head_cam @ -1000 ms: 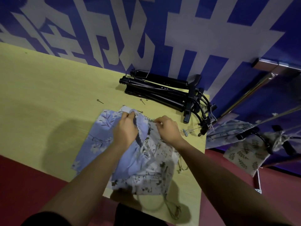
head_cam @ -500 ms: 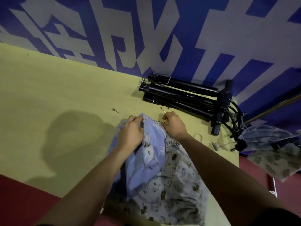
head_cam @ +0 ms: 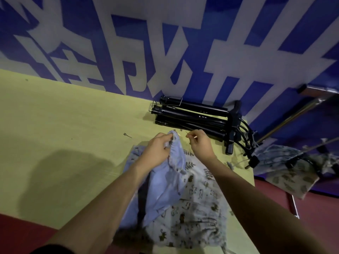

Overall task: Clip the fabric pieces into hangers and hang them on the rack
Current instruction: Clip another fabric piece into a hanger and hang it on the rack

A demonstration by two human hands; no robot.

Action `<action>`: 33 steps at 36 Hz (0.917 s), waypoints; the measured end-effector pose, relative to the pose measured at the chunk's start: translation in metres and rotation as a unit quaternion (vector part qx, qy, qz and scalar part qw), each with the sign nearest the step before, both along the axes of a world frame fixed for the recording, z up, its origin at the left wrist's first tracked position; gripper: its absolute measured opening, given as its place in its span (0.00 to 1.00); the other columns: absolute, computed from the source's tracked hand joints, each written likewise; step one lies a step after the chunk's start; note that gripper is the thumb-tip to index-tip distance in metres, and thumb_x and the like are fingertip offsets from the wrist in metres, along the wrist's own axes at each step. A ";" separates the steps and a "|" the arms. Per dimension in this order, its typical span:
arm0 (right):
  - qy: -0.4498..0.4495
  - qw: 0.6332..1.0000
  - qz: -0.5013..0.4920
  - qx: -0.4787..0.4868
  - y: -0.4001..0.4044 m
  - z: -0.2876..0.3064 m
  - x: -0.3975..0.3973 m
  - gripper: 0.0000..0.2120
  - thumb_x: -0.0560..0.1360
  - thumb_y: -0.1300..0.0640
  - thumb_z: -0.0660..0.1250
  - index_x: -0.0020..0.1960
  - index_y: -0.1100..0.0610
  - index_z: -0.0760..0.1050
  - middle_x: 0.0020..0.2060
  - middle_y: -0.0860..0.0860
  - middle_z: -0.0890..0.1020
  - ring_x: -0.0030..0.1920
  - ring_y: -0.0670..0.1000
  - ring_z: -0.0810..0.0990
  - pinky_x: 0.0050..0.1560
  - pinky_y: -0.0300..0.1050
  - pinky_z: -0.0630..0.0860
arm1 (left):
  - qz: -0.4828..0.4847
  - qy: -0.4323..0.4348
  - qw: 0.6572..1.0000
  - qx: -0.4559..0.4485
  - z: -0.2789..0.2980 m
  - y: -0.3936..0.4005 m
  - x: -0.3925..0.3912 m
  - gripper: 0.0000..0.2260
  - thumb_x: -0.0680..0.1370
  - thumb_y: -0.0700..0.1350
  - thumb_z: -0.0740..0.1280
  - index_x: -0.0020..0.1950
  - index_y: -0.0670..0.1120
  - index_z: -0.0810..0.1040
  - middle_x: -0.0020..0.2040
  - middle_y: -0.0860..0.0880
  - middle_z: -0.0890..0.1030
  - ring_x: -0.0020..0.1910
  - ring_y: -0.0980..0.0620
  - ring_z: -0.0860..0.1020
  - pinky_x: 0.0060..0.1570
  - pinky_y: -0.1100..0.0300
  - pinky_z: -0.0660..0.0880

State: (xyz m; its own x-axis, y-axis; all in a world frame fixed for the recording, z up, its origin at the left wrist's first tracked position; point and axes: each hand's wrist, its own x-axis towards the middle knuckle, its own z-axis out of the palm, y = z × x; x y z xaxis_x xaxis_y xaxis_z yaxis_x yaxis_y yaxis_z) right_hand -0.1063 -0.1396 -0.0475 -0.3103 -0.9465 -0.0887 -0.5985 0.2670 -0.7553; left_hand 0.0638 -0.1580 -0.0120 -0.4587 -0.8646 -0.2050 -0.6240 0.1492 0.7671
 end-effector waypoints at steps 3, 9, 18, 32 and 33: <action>-0.091 0.994 -0.007 -0.063 0.014 0.024 -0.003 0.06 0.79 0.63 0.61 0.47 0.59 0.76 0.44 0.52 0.78 0.41 0.47 0.77 0.43 0.39 0.75 | -0.019 -0.004 0.999 0.034 0.017 0.008 -0.010 0.25 0.76 0.33 0.63 0.73 0.43 0.65 0.63 0.41 0.72 0.59 0.44 0.73 0.49 0.65 0.65; -0.184 0.974 0.069 -0.110 0.047 0.062 -0.007 0.05 0.79 0.65 0.61 0.46 0.60 0.74 0.39 0.50 0.79 0.33 0.36 0.75 0.35 0.28 0.71 | -0.025 0.014 0.993 0.118 0.037 0.027 -0.027 0.34 0.74 0.32 0.62 0.76 0.52 0.56 0.73 0.48 0.65 0.36 0.52 0.73 0.34 0.61 0.69; 0.082 0.969 0.225 -0.054 0.080 0.057 -0.016 0.07 0.81 0.54 0.55 0.50 0.48 0.71 0.42 0.40 0.77 0.49 0.51 0.76 0.53 0.53 0.65 | 0.015 0.038 0.992 0.116 0.054 0.049 -0.031 0.36 0.73 0.29 0.59 0.76 0.53 0.56 0.65 0.40 0.74 0.28 0.55 0.66 0.23 0.70 0.63; 0.137 0.966 0.217 -0.043 0.069 0.052 -0.008 0.10 0.78 0.62 0.63 0.54 0.62 0.81 0.49 0.58 0.79 0.51 0.58 0.78 0.50 0.42 0.71 | -0.003 -0.233 0.968 -0.095 0.068 0.055 -0.015 0.37 0.75 0.34 0.64 0.77 0.45 0.45 0.73 0.44 0.48 0.46 0.42 0.71 0.37 0.53 0.67; 0.157 0.961 0.224 -0.033 0.066 0.053 -0.009 0.11 0.78 0.61 0.63 0.58 0.62 0.79 0.51 0.59 0.78 0.53 0.58 0.77 0.53 0.44 0.71 | 0.000 -0.247 0.964 -0.103 0.067 0.055 -0.014 0.37 0.74 0.35 0.65 0.76 0.44 0.46 0.73 0.42 0.49 0.47 0.41 0.72 0.38 0.53 0.67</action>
State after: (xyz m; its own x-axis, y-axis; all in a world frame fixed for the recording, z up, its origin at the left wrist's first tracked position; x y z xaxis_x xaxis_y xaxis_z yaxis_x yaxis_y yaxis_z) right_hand -0.1154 -0.0736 0.0054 0.1288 -0.9916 0.0082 -0.8429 -0.1138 -0.5260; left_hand 0.0497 -0.1034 0.0549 -0.3491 -0.9105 -0.2216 -0.9053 0.2666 0.3309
